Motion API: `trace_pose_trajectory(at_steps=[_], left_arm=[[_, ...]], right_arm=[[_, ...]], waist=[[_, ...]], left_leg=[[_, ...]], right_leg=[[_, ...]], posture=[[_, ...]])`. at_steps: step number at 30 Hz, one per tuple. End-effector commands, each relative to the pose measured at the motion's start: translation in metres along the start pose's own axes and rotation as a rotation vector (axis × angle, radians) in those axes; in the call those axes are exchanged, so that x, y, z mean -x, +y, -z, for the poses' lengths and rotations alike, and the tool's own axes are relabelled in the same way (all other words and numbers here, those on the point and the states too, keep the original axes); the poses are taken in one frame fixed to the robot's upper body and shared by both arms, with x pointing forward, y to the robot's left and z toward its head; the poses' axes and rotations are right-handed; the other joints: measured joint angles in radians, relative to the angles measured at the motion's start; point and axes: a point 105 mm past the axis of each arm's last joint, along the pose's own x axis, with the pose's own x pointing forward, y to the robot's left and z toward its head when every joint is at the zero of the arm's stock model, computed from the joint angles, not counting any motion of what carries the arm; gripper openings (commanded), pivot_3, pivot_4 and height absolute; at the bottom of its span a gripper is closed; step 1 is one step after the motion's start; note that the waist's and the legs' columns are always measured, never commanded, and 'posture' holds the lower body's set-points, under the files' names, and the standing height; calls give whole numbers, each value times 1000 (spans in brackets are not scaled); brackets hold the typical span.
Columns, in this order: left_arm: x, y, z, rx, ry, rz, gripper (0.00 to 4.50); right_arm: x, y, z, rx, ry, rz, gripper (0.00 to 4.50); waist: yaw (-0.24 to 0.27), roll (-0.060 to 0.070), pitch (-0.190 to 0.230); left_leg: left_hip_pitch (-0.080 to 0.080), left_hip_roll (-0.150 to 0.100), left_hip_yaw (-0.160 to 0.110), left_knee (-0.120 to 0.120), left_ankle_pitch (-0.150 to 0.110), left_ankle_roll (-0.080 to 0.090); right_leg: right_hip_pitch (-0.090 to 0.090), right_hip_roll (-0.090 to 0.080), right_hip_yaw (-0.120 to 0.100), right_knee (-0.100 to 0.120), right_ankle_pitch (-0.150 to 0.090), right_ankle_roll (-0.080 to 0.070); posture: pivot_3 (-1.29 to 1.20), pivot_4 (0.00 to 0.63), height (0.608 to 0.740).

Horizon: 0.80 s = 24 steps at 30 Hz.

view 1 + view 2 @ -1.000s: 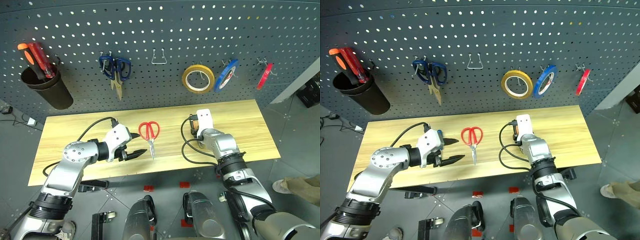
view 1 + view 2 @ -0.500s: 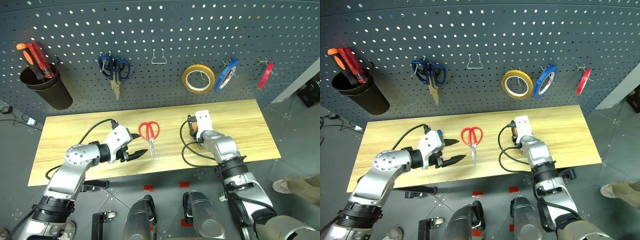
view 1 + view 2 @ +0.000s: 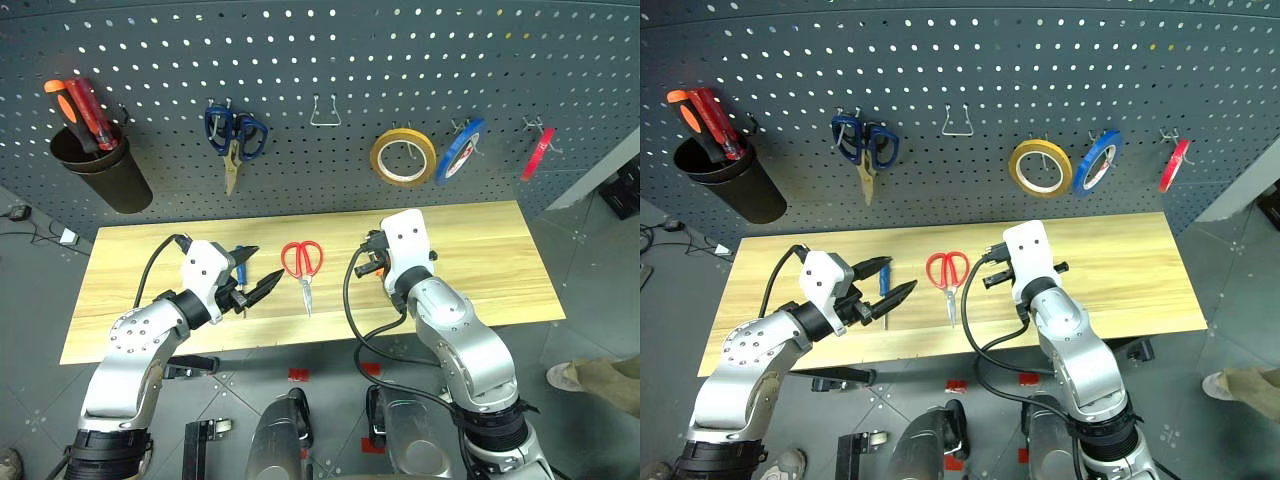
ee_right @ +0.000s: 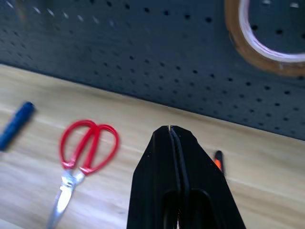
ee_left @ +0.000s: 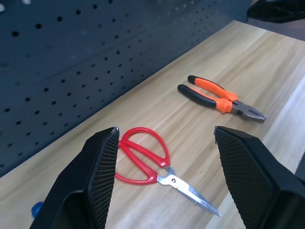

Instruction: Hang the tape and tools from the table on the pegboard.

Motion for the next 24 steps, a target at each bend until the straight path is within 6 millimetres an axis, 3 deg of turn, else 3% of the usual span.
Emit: trace_pose_trajectory(at_steps=[1, 8, 14, 18, 24], left_arm=[[5, -10, -3, -36, 28, 83, 3369], [7, -6, 2, -131, 123, 229, 3369], [7, -12, 2, -157, 159, 340, 3369], [4, -19, -3, -192, 183, 436, 3369], [-4, -18, -7, -230, 178, 454, 3369]], right_arm=[[-6, -13, 9, -75, 70, 3, 406], [-25, -34, 34, -112, 205, 34, 2587], [-37, -36, 49, -95, 282, 52, 4441], [-48, -41, 75, -103, 421, 108, 4441], [-59, -53, 88, -95, 465, 141, 4441]], waist=[[2, -1, 0], [4, -1, 1], [3, -1, 2], [4, -2, 8], [10, -1, 20]], left_leg=[[0, 0, 0, 0, 0, 0], [0, 0, 0, 0, 0, 0], [0, 0, 1, -1, 0, 0], [0, 0, 1, 0, 0, 0], [0, 0, 2, 0, 0, 0]], right_leg=[[0, 0, 0, 0, 0, 0], [0, 0, 0, 0, 0, -1], [-1, 0, 0, -1, 0, -1], [-1, 0, 0, -1, 0, -1], [-1, 0, 1, -1, -1, -1]], posture=[[-192, 305, 740], [-183, 319, 740], [-176, 329, 740], [-165, 349, 740], [-146, 368, 740]])
